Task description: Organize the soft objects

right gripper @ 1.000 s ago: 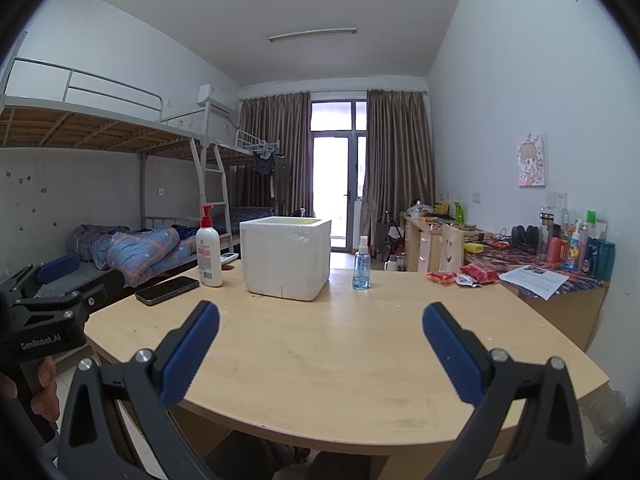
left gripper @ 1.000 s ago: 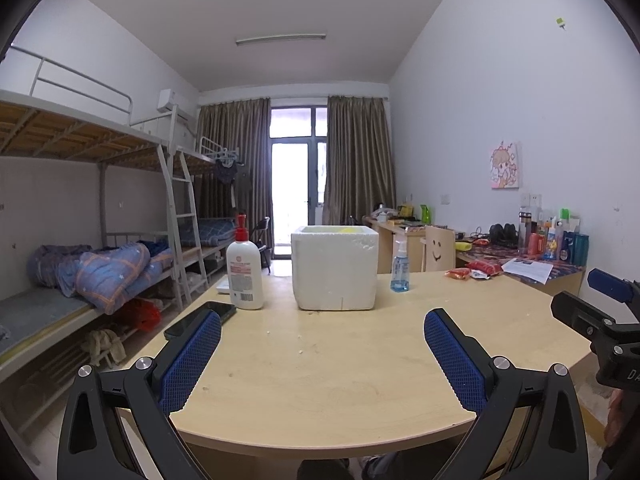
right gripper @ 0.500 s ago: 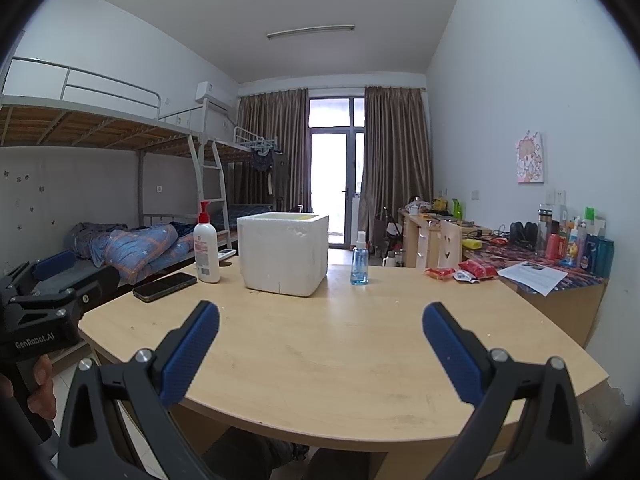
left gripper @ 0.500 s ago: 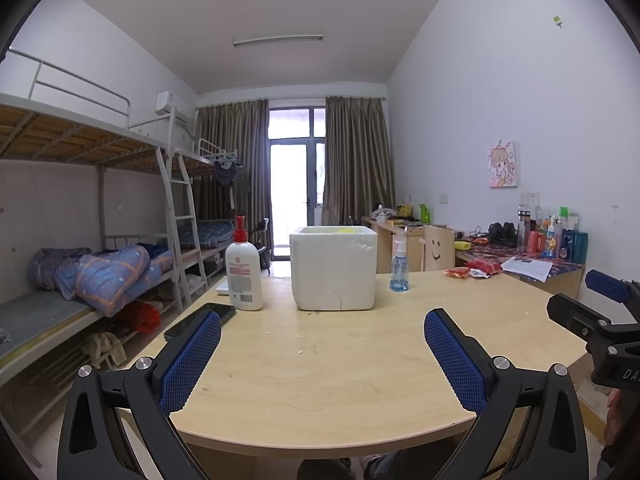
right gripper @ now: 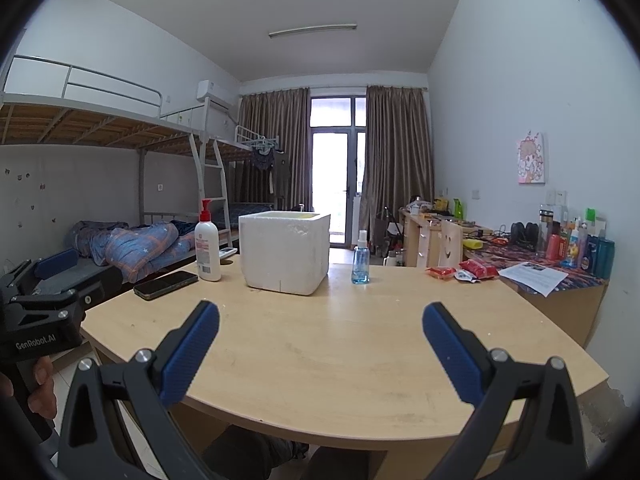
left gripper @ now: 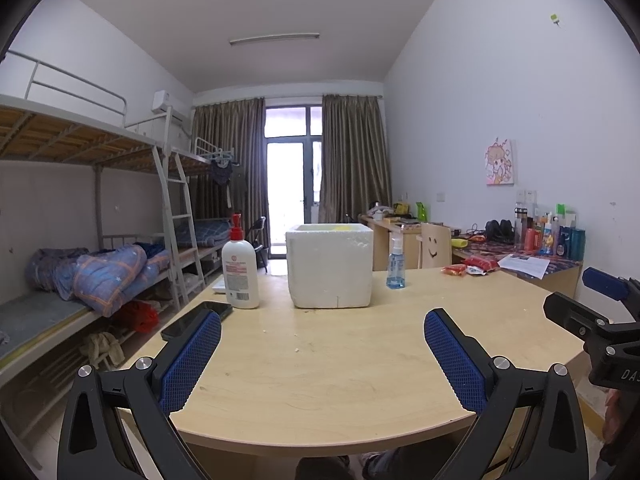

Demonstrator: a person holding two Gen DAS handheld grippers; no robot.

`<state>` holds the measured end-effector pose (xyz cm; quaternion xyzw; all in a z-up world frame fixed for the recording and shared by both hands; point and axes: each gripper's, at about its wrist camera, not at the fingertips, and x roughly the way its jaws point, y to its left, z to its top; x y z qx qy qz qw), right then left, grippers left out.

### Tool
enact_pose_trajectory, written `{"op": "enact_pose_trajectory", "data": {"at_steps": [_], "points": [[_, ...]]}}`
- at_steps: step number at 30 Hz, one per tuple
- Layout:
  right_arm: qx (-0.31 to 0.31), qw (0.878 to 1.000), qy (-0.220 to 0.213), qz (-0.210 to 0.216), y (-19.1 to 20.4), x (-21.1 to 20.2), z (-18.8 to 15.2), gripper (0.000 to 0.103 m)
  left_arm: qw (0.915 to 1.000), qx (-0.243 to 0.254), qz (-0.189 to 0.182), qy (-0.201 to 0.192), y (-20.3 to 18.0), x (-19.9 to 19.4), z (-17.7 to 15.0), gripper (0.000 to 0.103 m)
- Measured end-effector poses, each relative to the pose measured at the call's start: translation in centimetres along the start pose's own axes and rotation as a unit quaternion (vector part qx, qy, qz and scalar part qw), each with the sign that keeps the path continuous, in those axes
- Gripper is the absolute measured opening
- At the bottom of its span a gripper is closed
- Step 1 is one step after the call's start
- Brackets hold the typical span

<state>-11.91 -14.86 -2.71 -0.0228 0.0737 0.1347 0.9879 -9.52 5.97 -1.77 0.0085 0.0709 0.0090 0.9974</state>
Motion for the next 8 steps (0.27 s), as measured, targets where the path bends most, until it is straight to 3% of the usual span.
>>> {"op": "enact_pose_trajectory", "data": {"at_steps": [8], "points": [[0.001, 1.000, 0.002, 0.000, -0.07, 0.02, 0.01, 0.103, 1.0000, 0.000, 0.005, -0.002, 0.22, 0.12, -0.01, 0.102]]}}
